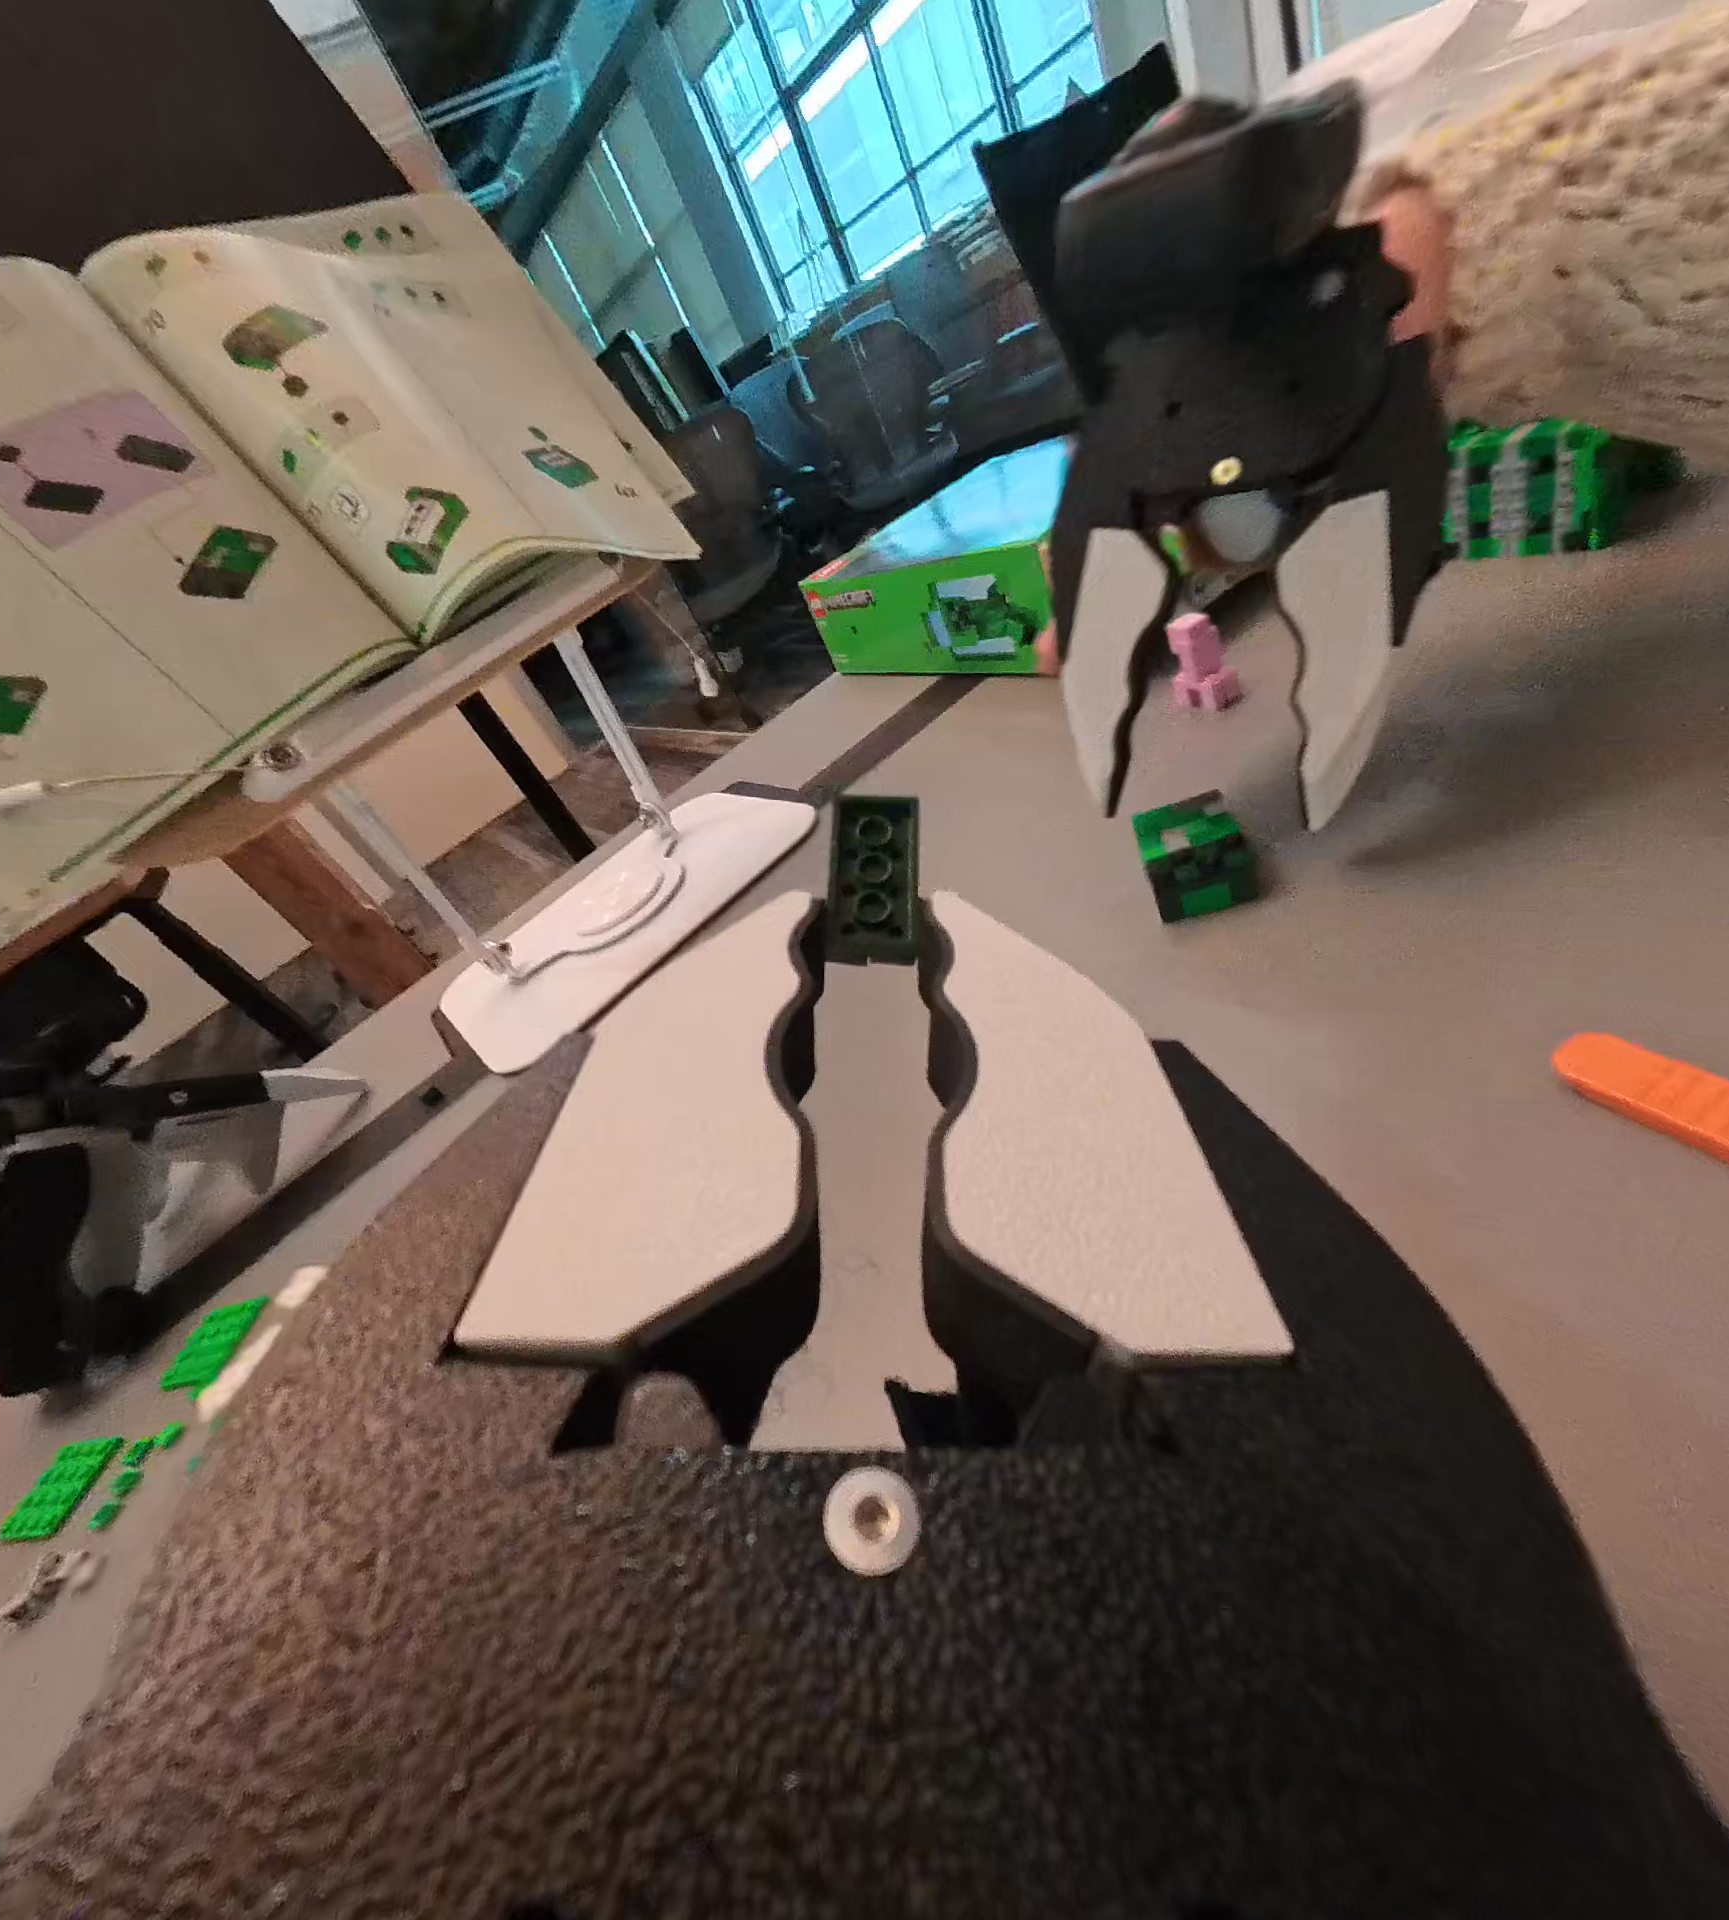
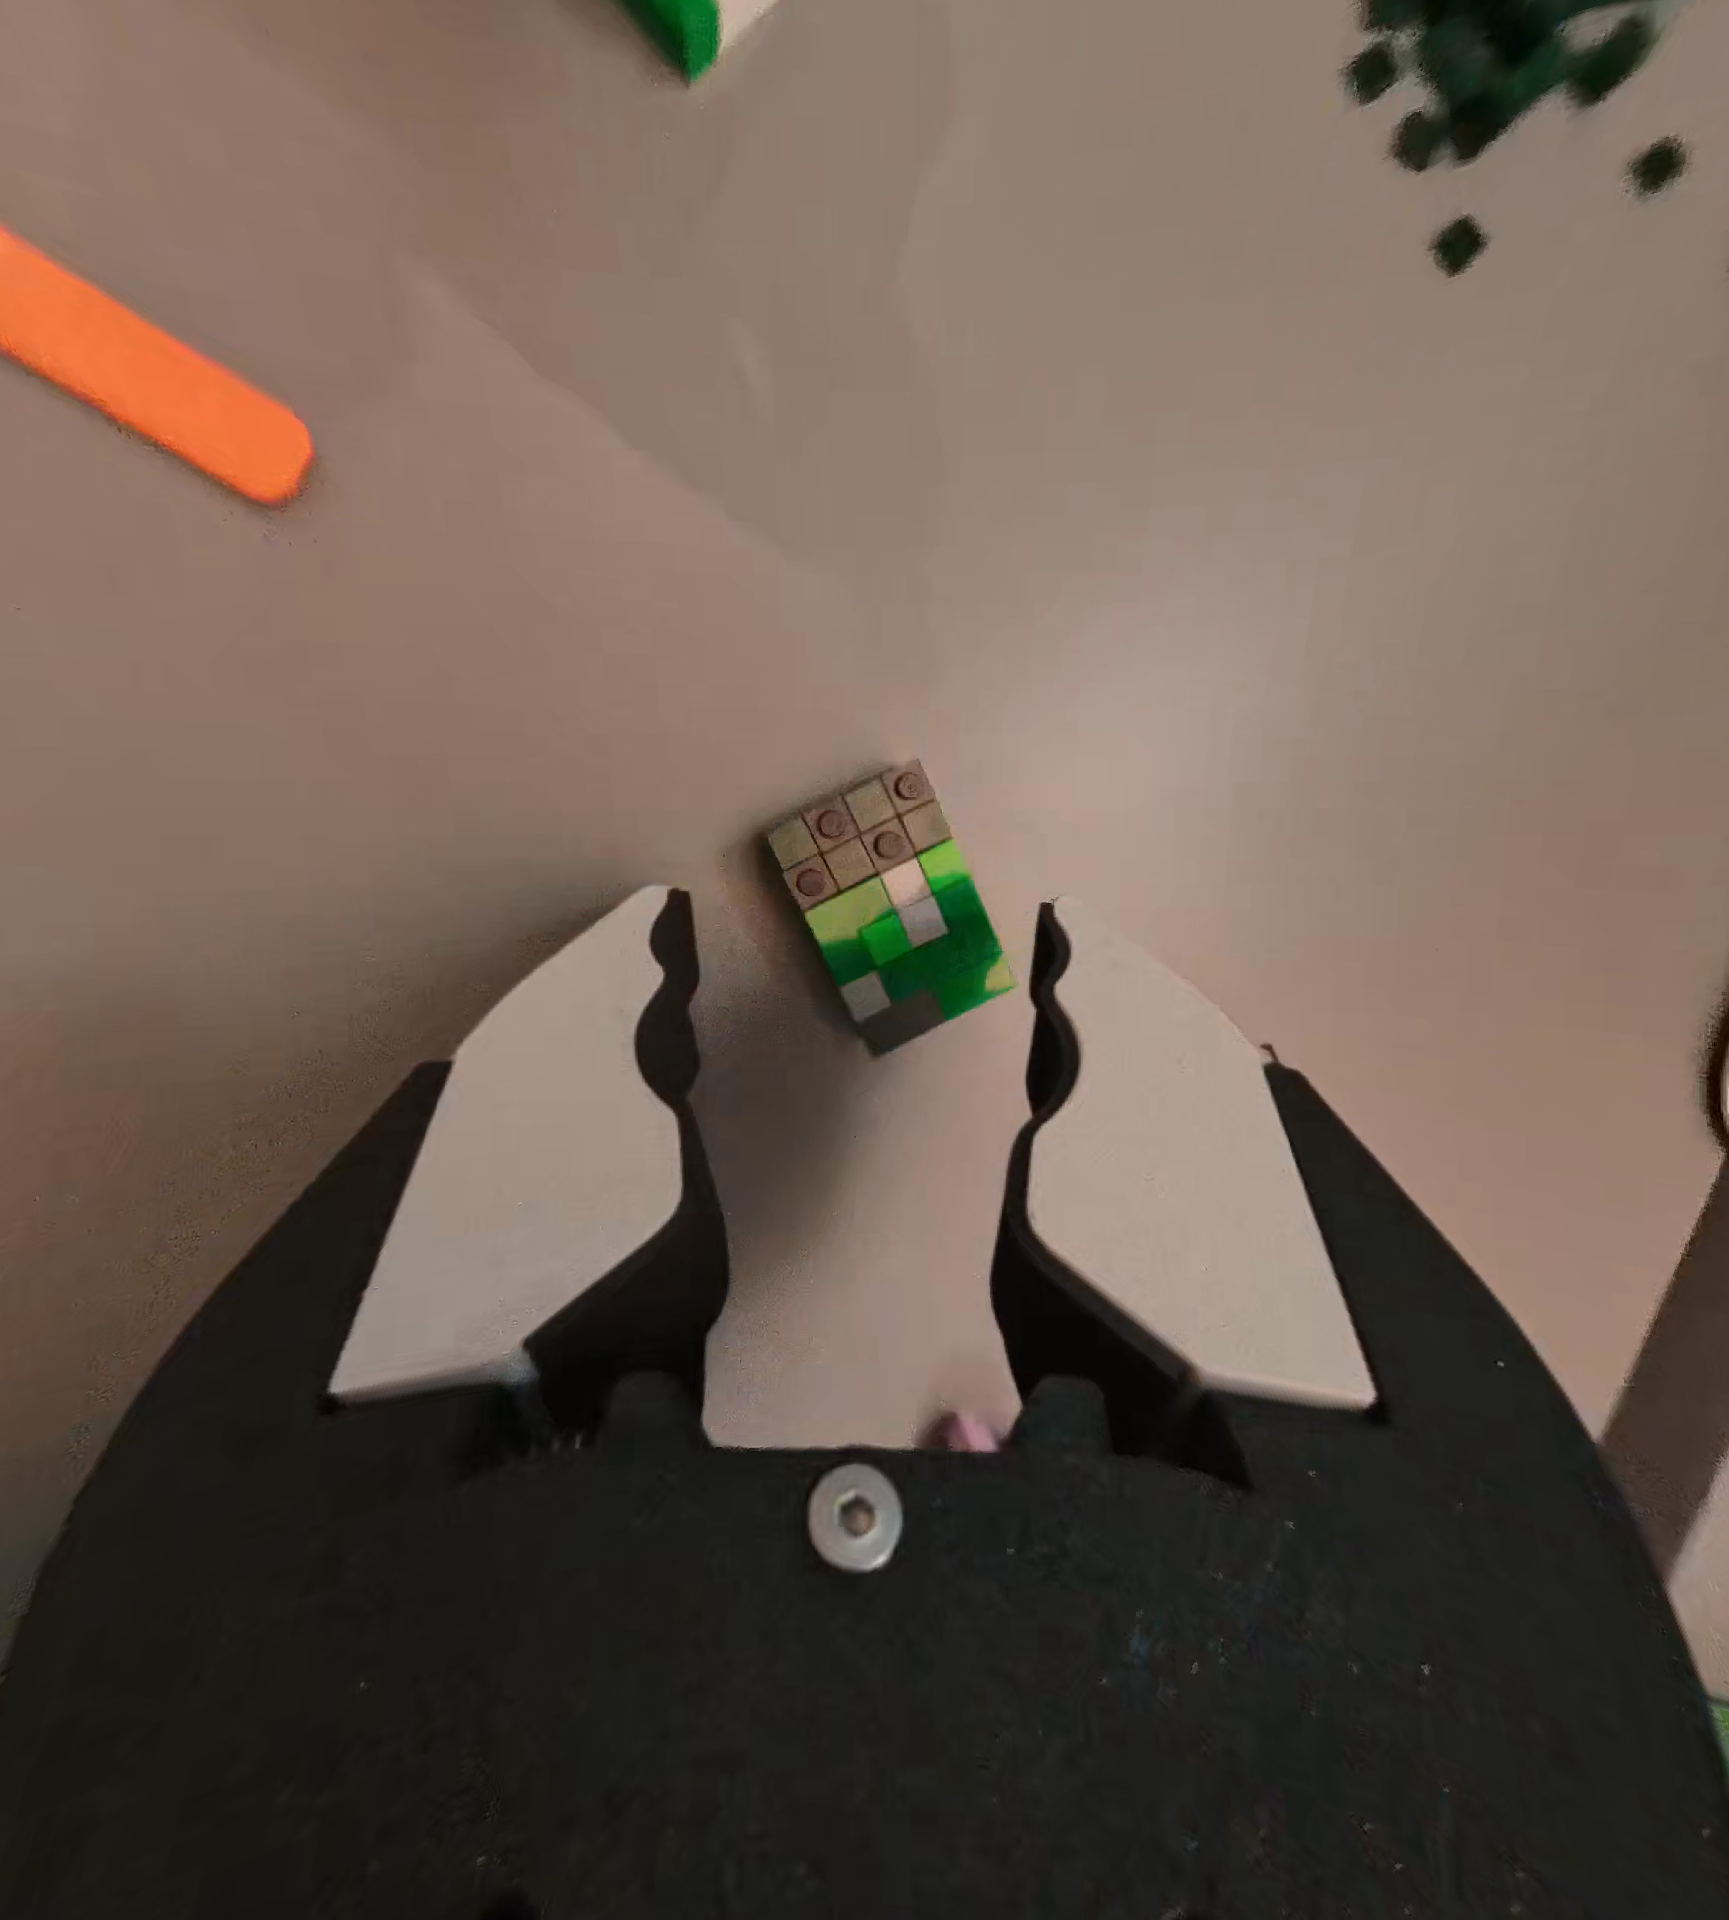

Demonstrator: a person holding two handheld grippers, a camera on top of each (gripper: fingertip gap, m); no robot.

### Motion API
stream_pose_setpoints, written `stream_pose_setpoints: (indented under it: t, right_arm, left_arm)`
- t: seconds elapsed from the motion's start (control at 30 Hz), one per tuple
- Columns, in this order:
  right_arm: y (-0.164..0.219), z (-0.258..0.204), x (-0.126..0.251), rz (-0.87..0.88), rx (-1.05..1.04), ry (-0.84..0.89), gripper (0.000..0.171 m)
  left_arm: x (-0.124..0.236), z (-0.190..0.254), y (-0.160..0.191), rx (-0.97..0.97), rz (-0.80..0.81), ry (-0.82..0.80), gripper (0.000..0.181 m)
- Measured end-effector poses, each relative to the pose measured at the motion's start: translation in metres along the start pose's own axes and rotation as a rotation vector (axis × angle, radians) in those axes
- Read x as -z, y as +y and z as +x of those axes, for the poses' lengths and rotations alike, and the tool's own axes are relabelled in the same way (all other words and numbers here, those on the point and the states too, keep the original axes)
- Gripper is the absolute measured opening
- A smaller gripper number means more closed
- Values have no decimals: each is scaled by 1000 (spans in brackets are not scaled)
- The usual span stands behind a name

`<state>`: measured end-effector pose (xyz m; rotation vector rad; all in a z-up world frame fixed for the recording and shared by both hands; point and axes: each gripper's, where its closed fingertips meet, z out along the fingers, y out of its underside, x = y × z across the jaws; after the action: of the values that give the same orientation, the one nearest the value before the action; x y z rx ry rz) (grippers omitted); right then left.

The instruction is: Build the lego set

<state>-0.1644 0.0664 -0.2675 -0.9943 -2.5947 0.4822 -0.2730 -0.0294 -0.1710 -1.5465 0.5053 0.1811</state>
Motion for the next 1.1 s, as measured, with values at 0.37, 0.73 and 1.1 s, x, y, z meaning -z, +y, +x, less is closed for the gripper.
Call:
stream_pose_setpoints:
  t: [0.37, 0.73, 1.1]
  right_arm:
    - [1, 6, -22, -194, 131, -146, 35]
    - [-103, 6, 53, 818, -163, -210, 35]
    - [-129, -2, 121, 1367, -290, -570, 35]
  left_arm:
    - [3, 8, 9, -22, -32, 35, 17]
    - [8, -7, 7, 60, 8, -25, 17]
    - [5, 6, 5, 46, 24, 25, 17]
